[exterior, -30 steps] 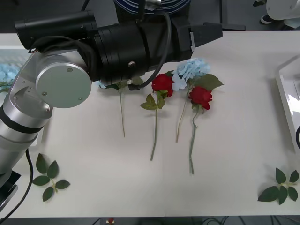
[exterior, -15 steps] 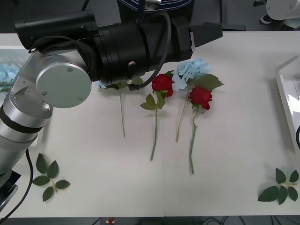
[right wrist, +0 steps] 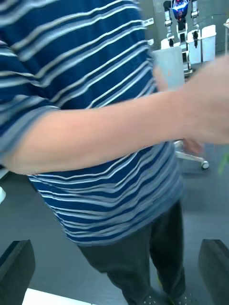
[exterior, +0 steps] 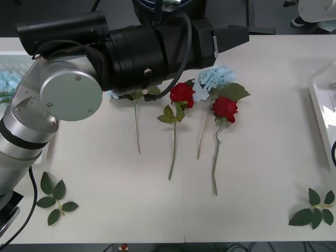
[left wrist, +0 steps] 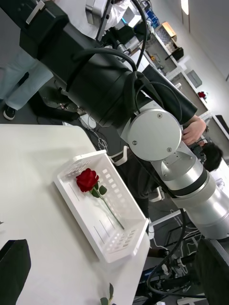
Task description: Place the red flowers into the right box and the blue flowers into the left box. If a person shows an open palm, hand one flower to the person first, then continue sorting.
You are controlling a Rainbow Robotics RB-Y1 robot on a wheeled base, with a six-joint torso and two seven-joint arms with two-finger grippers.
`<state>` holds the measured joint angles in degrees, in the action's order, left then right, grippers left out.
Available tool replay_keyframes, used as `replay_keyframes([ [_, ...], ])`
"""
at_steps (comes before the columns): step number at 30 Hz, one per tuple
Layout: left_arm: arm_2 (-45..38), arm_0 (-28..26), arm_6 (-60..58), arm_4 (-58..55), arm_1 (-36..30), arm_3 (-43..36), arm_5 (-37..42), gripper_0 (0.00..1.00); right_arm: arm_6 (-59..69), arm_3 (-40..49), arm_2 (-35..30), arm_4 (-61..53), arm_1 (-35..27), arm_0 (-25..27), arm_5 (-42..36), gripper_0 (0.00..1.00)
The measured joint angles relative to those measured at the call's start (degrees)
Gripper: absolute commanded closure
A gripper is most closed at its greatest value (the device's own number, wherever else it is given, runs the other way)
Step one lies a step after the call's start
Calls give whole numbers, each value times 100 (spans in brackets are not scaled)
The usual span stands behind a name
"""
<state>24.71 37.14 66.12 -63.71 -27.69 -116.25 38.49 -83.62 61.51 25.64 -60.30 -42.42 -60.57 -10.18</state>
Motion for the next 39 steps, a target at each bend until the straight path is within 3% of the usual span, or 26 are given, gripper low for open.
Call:
replay_keyframes([
  [17,0,0,0,0,-1,0,0,0,0,-1,89,-93,38,13,-216,0],
  [23,0,0,0,0,-2,0,0,0,0,257,-178,-345,-138,13,-1726,0],
  [32,0,0,0,0,-6,0,0,0,2,1093,-243,-1862,-1356,142,-4307,0],
  [39,-40,1,1,5,-8,0,44,0,1,1160,-255,-3532,-2207,525,-6033,0],
])
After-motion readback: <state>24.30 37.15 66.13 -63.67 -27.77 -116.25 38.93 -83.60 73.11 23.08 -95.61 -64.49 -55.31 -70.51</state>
